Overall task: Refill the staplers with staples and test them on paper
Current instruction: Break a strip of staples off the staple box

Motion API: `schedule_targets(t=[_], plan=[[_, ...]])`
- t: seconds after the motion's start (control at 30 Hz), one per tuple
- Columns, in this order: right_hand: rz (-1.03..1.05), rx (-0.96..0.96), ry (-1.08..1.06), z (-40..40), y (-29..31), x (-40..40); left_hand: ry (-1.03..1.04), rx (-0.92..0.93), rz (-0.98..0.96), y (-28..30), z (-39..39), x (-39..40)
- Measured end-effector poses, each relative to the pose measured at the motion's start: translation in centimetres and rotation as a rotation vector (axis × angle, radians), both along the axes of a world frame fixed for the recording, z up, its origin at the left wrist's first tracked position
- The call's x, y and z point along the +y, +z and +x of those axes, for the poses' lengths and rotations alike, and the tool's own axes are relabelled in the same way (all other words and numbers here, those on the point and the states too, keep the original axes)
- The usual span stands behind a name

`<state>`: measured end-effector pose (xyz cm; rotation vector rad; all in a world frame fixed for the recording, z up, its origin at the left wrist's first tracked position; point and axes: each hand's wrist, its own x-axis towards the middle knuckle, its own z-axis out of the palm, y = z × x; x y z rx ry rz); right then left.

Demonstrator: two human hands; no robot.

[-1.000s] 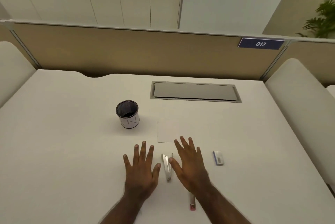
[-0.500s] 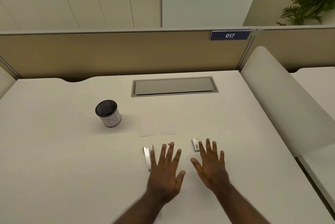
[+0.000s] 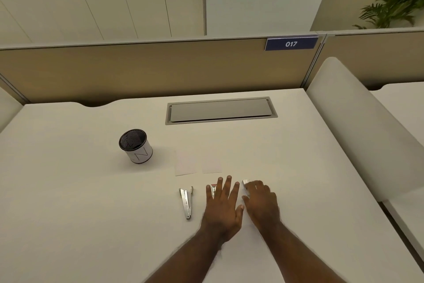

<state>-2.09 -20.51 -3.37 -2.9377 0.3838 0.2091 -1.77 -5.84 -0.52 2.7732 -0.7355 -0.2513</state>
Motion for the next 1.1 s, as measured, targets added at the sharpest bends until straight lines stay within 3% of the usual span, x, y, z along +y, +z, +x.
schedule_targets(t=[0.1, 0.27, 0.5, 0.63, 0.83, 1.1], plan=[[0.127, -0.029, -0.034, 0.3, -0.1, -0.3, 0.0, 0.081, -0.121, -0.9, 1.1, -0.1], [0.548, -0.125, -0.115, -0.4, 1.2, -0.1, 0.105, 0.211, -0.433, -0.3, 2.2, -0.1], [0.734, -0.255, -0.09, -2.4, 5.4, -0.4, 0.356, 0.884, -1.025, 3.3, 3.0, -0.4], [0.77, -0.305, -0.059, -2.8, 6.8, -0.5, 0.392, 1.103, -1.247, 3.9, 2.6, -0.1], [0.734, -0.399, -0.017, -2.9, 7.6, -0.1, 0.441, 1.192, -1.453, 4.1, 2.7, 0.0], [0.759, -0.491, 0.143, -3.0, 9.1, 0.7, 0.501, 1.202, -1.57, 4.8, 3.3, 0.9]])
